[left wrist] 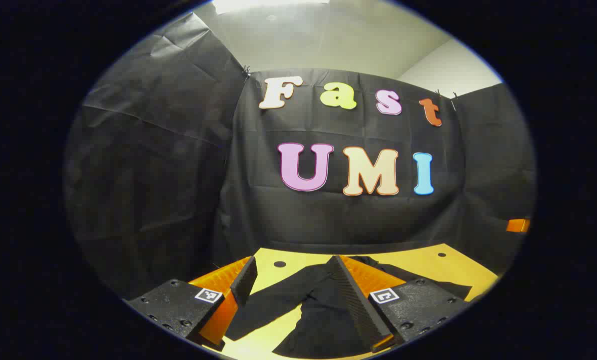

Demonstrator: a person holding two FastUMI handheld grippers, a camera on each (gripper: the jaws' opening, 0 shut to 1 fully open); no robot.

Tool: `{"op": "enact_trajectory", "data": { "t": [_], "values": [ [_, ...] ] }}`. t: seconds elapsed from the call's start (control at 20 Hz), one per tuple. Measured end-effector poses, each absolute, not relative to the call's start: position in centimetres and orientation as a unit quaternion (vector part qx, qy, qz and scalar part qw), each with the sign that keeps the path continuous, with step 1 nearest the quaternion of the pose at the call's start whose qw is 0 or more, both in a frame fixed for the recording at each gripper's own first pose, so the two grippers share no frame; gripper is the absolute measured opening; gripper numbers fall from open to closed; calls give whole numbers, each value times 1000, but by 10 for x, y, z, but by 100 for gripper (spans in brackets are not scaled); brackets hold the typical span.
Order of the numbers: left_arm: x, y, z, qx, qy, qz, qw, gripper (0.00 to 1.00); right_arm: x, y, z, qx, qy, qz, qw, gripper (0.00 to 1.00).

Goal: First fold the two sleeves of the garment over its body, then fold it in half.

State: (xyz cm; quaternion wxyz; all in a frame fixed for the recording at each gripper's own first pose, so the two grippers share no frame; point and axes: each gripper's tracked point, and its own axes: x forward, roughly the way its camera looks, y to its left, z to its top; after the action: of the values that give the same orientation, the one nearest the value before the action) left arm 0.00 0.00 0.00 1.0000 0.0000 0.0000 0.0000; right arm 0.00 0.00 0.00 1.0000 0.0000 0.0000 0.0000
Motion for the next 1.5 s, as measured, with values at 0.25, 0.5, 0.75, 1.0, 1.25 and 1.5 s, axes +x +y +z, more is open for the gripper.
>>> {"op": "enact_trajectory", "data": {
  "t": [0.25,0.5,0.75,1.0,1.25,1.5],
  "values": [
    [-1,7,-10,-7,12,13,1000,88,3,3,-8,-8,12,10,1000,93],
    [0,11,-12,-2,16,19,1000,88,12,1,-8,-4,16,10,1000,93],
    [2,9,-11,7,19,16,1000,88,17,-2,-8,-16,21,9,1000,93],
    [2,4,-4,19,6,7,1000,89,17,-10,-13,-15,29,4,999,93],
    [2,7,-11,5,14,22,1000,88,31,-31,-13,-13,29,-6,999,93],
    [-7,25,-16,16,16,58,998,88,78,-86,-50,-29,58,-35,997,93]
  ]
}}
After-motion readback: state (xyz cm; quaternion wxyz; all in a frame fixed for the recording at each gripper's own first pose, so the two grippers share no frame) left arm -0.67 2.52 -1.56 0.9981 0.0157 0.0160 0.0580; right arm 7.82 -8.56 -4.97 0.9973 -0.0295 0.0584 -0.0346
